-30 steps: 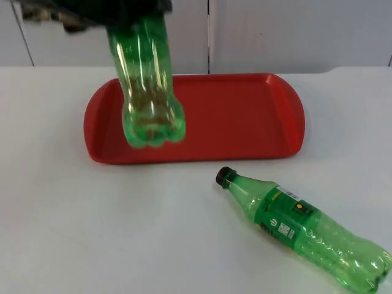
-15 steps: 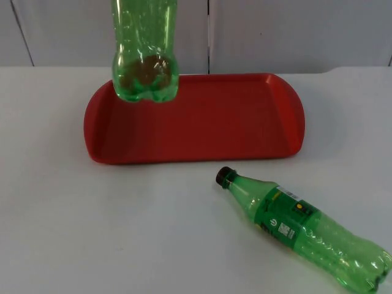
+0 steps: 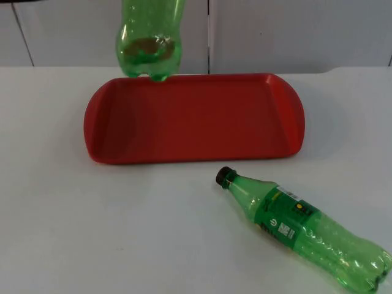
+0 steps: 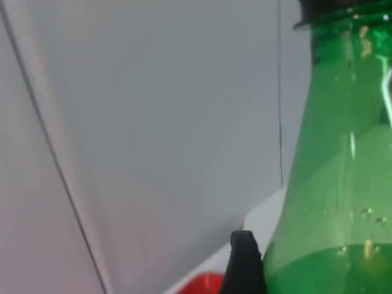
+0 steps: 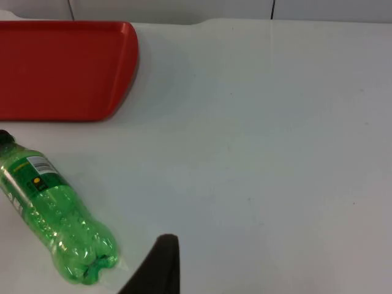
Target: Place the bottle upright on the tray.
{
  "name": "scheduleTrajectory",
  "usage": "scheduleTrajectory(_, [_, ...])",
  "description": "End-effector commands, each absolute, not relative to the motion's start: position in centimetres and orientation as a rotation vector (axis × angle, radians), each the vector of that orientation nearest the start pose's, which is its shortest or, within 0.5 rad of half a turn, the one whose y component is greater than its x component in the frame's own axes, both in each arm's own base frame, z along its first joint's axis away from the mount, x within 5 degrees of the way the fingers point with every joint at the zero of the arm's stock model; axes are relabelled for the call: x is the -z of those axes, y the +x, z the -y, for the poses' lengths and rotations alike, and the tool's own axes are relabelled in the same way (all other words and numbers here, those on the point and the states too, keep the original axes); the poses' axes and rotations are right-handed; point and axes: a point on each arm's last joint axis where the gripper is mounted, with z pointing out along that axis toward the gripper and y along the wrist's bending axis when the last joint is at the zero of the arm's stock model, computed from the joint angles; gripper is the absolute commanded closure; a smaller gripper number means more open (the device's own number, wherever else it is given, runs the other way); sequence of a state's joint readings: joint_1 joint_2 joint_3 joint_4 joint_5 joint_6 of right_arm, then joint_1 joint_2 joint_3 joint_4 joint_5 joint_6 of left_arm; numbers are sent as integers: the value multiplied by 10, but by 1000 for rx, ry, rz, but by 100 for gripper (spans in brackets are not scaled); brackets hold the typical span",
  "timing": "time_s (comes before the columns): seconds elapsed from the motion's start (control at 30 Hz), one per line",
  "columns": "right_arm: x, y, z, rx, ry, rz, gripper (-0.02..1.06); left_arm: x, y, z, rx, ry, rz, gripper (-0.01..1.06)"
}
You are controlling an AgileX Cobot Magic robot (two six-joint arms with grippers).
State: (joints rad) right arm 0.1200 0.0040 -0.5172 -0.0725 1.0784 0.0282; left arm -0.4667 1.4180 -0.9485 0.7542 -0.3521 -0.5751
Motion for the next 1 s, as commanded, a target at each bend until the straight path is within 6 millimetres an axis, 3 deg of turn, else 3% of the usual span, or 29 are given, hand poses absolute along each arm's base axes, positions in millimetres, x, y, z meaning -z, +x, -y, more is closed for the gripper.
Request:
scheduleTrajectory(0.0, [-280,-7,7,0,-85,-2043,0,-325,293,157,490,561,-1515,105])
scheduleTrajectory(0.23, [-280,-7,7,0,-85,-2043,0,-309,327,128,526,424,-1444,105])
scheduleTrajectory(0.47, [-280,-7,7,0,-85,-2043,0,-278,353,109,491,451,-1328,105])
scheduleTrajectory(0.97, [-280,-7,7,1,-87,-2043,0,-197,389,109,427,455,-1283,105])
